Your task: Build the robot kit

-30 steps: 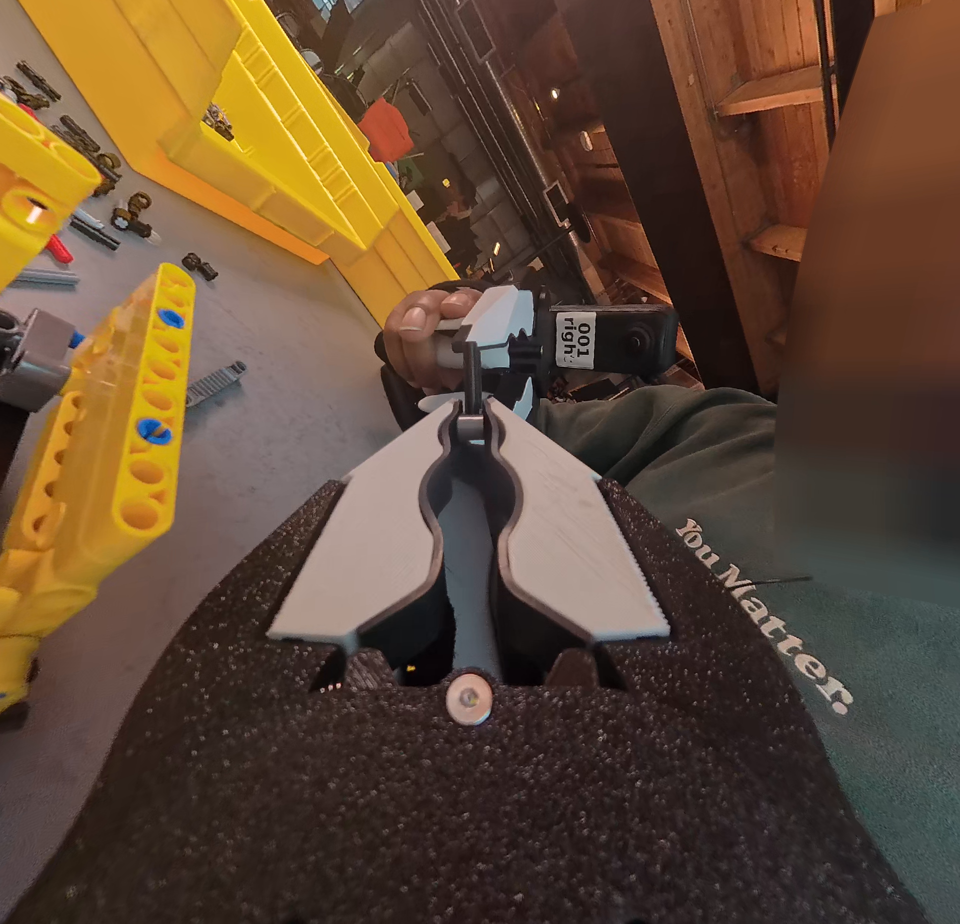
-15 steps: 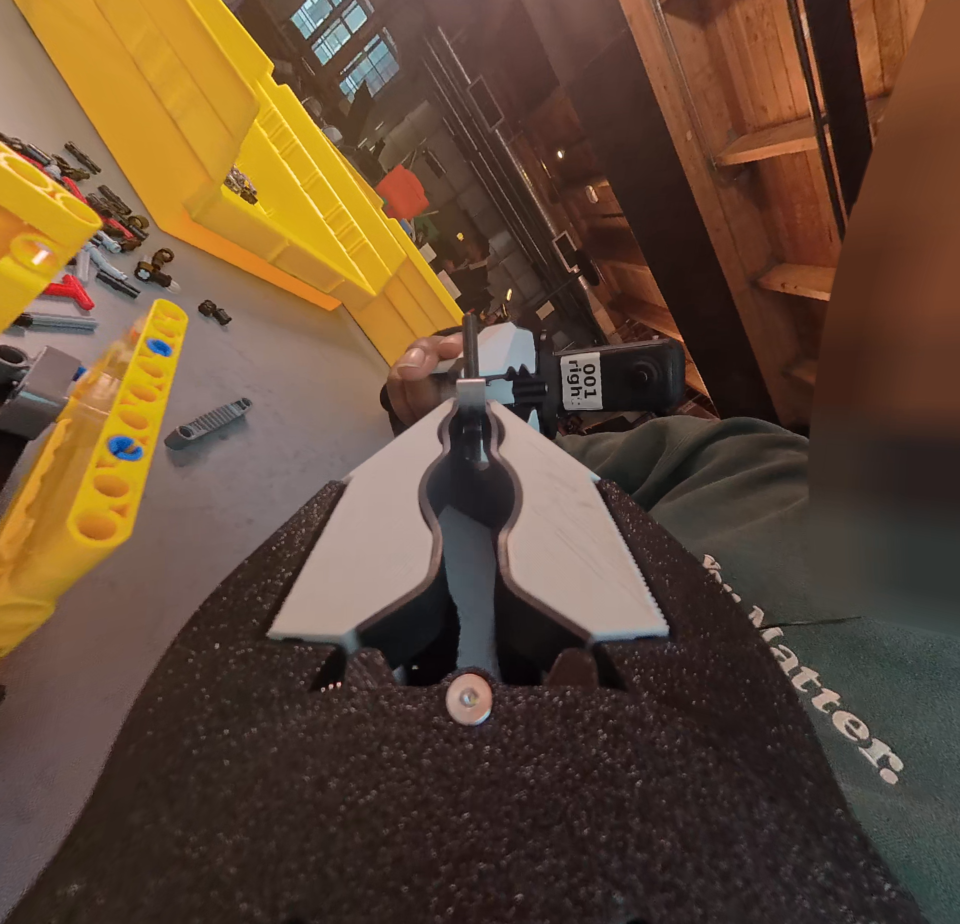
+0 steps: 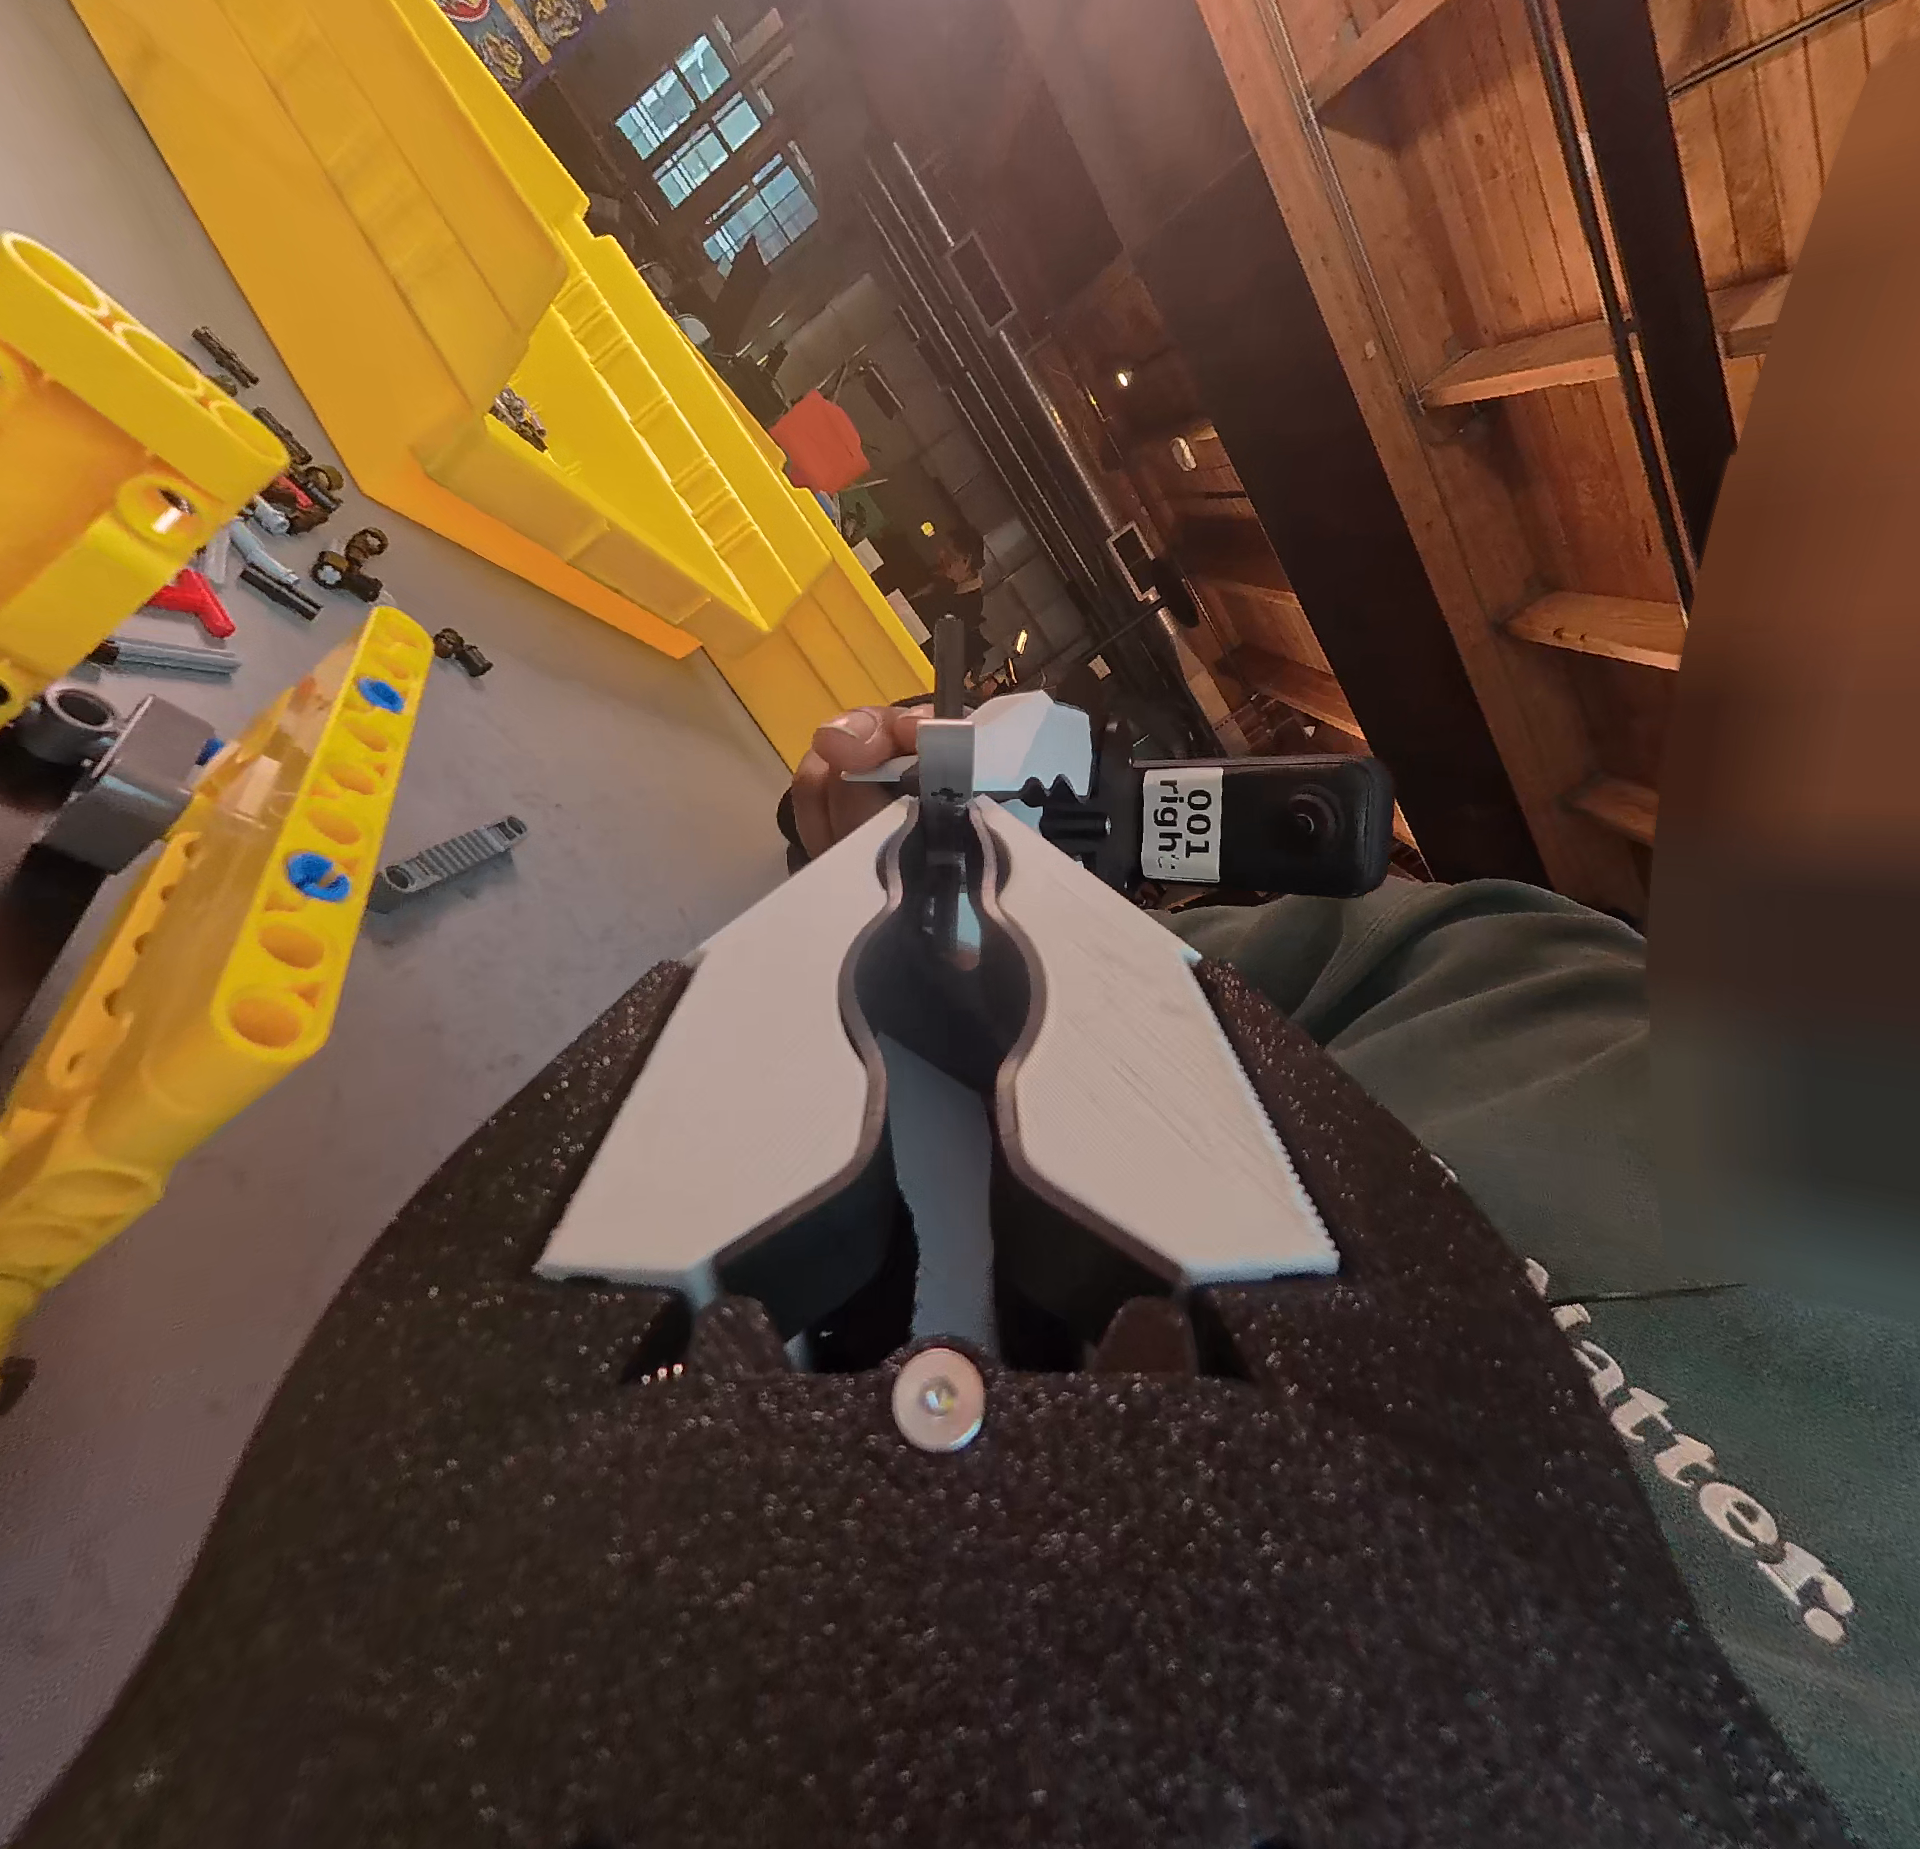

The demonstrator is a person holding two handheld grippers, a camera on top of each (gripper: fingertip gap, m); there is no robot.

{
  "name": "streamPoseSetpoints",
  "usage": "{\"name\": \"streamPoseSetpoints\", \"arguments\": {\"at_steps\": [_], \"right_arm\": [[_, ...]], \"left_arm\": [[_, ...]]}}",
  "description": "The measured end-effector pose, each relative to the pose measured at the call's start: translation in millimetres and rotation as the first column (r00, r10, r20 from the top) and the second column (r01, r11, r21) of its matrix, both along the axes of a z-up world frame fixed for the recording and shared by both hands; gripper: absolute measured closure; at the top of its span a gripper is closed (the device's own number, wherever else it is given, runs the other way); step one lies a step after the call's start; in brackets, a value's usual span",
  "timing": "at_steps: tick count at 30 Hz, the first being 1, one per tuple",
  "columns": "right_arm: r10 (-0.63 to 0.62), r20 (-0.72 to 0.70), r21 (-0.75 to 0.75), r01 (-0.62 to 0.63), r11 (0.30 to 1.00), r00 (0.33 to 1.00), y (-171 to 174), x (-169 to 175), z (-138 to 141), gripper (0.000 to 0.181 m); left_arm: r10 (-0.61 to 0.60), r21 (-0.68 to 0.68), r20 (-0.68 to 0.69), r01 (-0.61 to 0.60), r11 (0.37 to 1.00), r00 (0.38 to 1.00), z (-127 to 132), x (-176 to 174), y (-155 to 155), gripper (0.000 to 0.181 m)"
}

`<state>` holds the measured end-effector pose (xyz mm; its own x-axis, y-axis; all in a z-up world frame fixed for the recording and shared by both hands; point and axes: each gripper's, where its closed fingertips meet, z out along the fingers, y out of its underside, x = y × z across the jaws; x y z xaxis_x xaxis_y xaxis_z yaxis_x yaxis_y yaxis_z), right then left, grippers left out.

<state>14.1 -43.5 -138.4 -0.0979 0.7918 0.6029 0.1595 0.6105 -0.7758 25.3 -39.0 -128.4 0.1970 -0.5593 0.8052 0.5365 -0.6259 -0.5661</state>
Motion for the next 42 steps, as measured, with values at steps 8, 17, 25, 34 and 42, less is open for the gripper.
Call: {"name": "streamPoseSetpoints", "arguments": {"at_steps": [8, 17, 25, 34, 42], "right_arm": [[-0.008, 0.006, -0.008, 0.008, 1.000, 1.000, 7.4, 0.8, 2.3, 0.166], [0.039, 0.046, 0.024, -0.040, 0.999, 0.998, -0.4, 5.4, -3.1, 0.165], [-0.052, -0.009, 0.027, 0.052, 0.998, 0.999, 10.8, 0.9, 4.2, 0.166], [-0.080, -0.064, 0.050, 0.083, 0.995, 0.995, 11.4, -0.2, 14.9, 0.167], [-0.071, -0.067, 0.090, 0.077, 0.993, 0.995, 8.4, 0.6, 14.3, 0.175]], "left_arm": [[0.059, 0.064, -0.119, -0.052, 0.997, 0.991, 0.5, -9.7, 2.9, 0.173], [-0.002, 0.050, -0.083, 0.007, 0.999, 0.997, -0.6, -3.7, -0.9, 0.172], [0.090, 0.025, 0.017, -0.090, 0.996, 0.996, 5.7, -10.5, 7.6, 0.176], [0.130, 0.007, 0.117, -0.132, 0.991, 0.985, 13.9, -13.5, 8.1, 0.176], [0.163, 0.014, 0.127, -0.166, 0.986, 0.978, 15.1, -12.4, 7.7, 0.176]]}}
